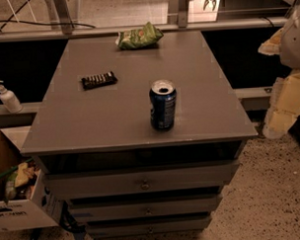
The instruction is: Pick pepsi can
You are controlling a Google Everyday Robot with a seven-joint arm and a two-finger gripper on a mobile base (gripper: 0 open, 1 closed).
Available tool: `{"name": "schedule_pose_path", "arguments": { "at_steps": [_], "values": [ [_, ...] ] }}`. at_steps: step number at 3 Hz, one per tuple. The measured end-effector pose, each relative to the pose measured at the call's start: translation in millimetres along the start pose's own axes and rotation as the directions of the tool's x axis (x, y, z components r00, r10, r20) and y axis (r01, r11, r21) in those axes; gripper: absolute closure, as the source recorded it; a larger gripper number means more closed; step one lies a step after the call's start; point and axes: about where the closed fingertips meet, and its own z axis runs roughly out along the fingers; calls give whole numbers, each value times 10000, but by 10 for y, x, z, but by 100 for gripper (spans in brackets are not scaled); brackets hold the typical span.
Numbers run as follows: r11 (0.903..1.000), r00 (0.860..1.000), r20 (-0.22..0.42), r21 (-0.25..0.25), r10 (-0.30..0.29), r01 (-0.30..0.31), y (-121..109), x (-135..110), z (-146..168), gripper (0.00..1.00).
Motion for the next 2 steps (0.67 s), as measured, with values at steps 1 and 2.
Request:
{"name": "schedule_pose_path", "arguments": {
  "at_steps": [1, 2],
  "values": [
    [10000, 10000, 1, 2, 0, 0, 0, 0, 0, 0],
    [10000, 9988, 489, -14, 6, -5, -68, -6, 132, 0]
  ]
}}
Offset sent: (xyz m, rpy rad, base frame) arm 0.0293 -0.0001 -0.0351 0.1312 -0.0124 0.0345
